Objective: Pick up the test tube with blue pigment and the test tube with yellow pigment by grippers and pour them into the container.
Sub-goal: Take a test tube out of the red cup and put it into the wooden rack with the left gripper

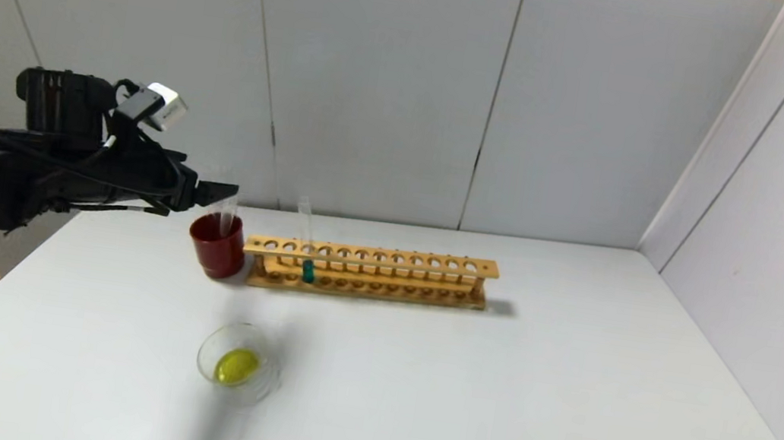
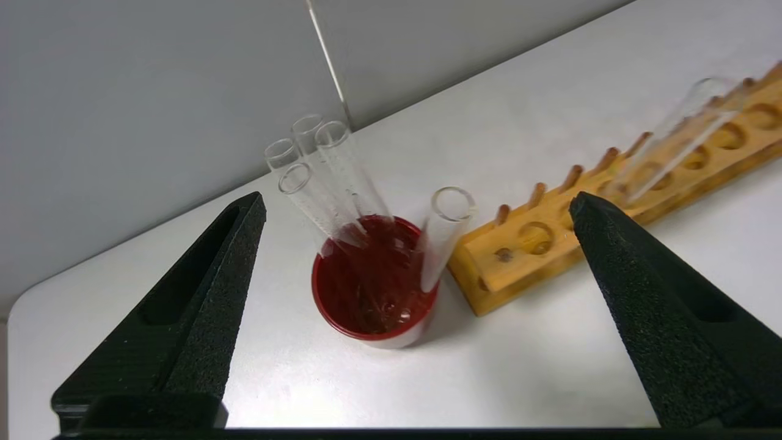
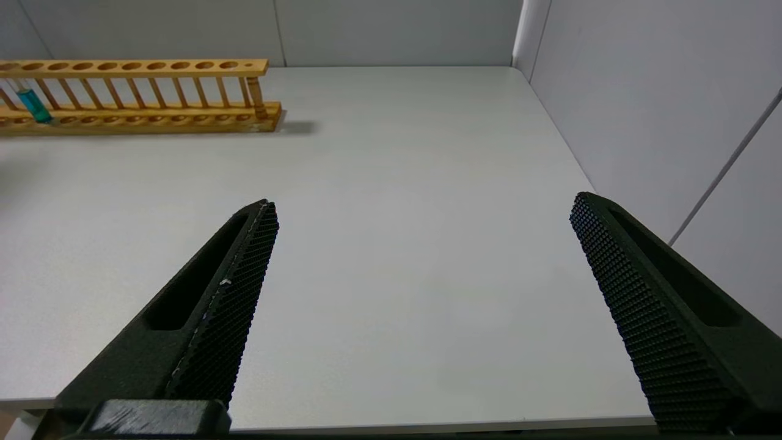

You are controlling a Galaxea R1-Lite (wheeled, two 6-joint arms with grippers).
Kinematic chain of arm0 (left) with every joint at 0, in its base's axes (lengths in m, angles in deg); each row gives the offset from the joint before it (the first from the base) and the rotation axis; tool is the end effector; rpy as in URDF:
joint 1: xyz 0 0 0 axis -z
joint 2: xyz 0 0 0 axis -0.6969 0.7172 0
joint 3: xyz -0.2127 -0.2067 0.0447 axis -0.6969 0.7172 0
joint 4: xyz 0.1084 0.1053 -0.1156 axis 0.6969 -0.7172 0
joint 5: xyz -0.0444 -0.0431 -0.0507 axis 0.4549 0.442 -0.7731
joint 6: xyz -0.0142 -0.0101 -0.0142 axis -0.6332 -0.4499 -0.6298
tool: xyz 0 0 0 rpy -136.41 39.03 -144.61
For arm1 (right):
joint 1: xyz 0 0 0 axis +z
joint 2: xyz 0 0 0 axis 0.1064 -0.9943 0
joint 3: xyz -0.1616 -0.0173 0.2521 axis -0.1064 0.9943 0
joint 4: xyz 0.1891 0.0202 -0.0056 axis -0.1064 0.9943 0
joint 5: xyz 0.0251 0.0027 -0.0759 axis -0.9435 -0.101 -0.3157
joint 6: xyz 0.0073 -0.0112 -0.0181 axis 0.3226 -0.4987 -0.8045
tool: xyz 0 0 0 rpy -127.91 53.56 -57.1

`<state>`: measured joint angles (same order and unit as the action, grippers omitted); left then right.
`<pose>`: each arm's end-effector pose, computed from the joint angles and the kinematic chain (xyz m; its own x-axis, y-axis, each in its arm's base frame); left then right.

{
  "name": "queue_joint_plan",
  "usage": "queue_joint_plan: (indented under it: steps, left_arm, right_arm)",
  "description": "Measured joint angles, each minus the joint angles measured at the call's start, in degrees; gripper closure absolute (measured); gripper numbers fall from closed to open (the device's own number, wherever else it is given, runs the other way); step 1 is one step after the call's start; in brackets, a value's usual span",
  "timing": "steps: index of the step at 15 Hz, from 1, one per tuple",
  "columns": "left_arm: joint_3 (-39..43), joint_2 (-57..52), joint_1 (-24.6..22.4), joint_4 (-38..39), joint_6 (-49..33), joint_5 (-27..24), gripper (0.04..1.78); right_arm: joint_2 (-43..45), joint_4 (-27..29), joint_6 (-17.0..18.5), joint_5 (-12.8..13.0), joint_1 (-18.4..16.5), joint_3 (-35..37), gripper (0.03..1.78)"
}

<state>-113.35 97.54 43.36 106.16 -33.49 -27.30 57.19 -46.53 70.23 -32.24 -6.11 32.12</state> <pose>0.3559 -0.0028 0.1858 0.8924 -0.3373 -0.2999 0.3928 0.9077 0.1479 -0.0228 0.0001 0.0756 1.0000 0.0038 0.0001 -0.0038 1.0000 0.0036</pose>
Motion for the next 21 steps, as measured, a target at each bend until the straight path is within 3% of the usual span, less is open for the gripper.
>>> queue_joint_plan:
  steps: [6,16,21]
  left_arm:
    - [0.1,-8.8,4.9,-19.3,-0.9,0.2,0.07]
    - [2.9,-7.6,13.7,-19.5,-6.4,-2.6,0.07]
    - [2.7,-2.0,14.9,-13.7,-7.3,-2.5,0.07]
  right_arm:
    - [0.0,0.0,0.0,0.0,0.0,0.0,0.06]
    - [0.0,0.0,0.0,0.0,0.0,0.0,0.06]
    - [0.0,0.0,0.0,0.0,0.0,0.0,0.06]
